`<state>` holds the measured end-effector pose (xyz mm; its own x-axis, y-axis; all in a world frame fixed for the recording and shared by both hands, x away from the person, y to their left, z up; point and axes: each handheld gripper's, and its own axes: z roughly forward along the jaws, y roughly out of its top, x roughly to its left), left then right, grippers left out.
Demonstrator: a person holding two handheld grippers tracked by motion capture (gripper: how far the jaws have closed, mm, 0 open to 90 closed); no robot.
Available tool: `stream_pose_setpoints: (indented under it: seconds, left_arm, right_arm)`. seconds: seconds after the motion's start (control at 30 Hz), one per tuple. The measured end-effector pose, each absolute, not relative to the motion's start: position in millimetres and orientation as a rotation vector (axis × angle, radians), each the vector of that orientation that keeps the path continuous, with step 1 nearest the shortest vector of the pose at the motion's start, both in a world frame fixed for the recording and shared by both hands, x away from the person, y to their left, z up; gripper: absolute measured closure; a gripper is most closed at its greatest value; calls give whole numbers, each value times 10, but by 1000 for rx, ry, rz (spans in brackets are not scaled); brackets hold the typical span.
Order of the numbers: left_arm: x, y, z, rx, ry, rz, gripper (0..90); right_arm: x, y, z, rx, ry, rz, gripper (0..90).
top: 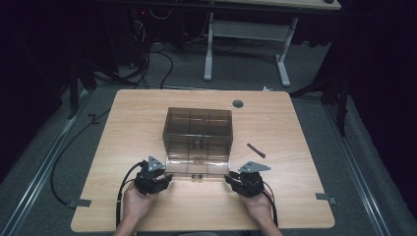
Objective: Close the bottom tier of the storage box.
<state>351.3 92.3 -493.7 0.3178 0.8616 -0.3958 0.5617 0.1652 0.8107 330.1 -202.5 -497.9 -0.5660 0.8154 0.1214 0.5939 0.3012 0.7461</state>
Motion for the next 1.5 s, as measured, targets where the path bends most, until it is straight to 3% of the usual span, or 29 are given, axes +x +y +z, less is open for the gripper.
stream_pose_setpoints:
  seconds: [1.5]
  left_arm:
    - [3298,961,-4936,1484,1371,319,589]
  right_arm:
    - [3103,-2025,-4993,1274,2314,1122,694]
